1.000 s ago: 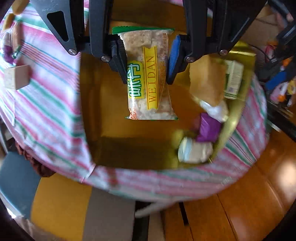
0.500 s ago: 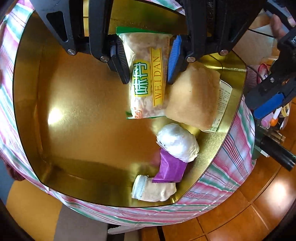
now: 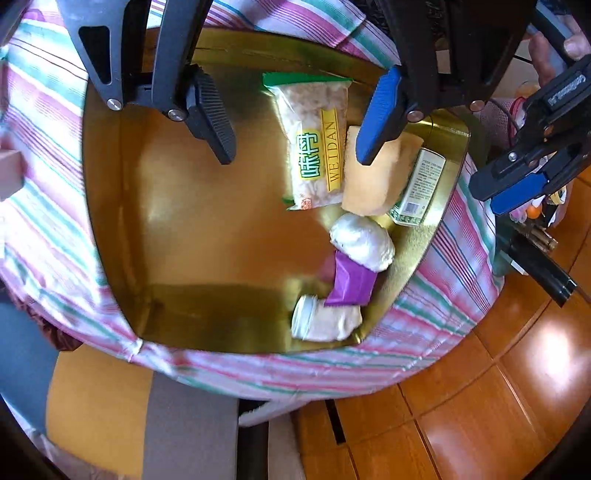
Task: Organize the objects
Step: 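Lower the WEIDAN packet into the tray beside the sponge and open the right tool, then move both tools back from the tray to the remaining items on the table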
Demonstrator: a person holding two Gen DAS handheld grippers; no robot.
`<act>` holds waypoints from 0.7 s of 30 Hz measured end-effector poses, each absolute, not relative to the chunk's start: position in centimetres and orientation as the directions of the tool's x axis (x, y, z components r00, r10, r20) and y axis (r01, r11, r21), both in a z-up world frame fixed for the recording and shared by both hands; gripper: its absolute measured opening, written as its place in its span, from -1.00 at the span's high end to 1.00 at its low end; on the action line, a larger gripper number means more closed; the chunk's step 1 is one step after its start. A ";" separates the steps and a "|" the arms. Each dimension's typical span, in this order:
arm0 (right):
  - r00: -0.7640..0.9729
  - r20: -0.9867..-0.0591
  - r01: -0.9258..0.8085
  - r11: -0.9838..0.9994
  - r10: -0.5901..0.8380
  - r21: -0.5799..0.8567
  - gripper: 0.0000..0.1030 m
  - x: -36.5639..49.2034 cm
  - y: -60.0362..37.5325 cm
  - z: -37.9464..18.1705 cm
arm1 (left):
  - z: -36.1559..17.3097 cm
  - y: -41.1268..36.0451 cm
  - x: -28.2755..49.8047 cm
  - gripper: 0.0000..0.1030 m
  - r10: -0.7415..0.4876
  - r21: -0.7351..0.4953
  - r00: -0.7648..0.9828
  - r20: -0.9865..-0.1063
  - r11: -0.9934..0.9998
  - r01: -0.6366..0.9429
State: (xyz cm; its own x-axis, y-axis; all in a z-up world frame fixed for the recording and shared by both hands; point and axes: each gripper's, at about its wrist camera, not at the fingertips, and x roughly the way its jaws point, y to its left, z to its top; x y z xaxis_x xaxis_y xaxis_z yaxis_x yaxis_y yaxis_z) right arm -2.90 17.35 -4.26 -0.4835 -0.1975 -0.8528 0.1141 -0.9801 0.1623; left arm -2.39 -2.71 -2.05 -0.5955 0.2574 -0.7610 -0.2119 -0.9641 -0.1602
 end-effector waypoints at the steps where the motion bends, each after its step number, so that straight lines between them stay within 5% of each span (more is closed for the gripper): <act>1: -0.499 -0.845 0.115 -0.981 -0.195 0.158 -0.33 -2.4 17.6 -4.0 | -1.9 -2.5 -2.3 -0.12 0.255 -0.155 -0.598 -0.760 -0.964 -0.215; 21: -0.605 -0.796 -0.125 -0.988 0.000 0.095 -0.43 4.3 29.6 -1.3 | -1.2 4.5 -0.9 -0.12 0.317 -0.096 -0.554 -0.770 -0.916 -0.390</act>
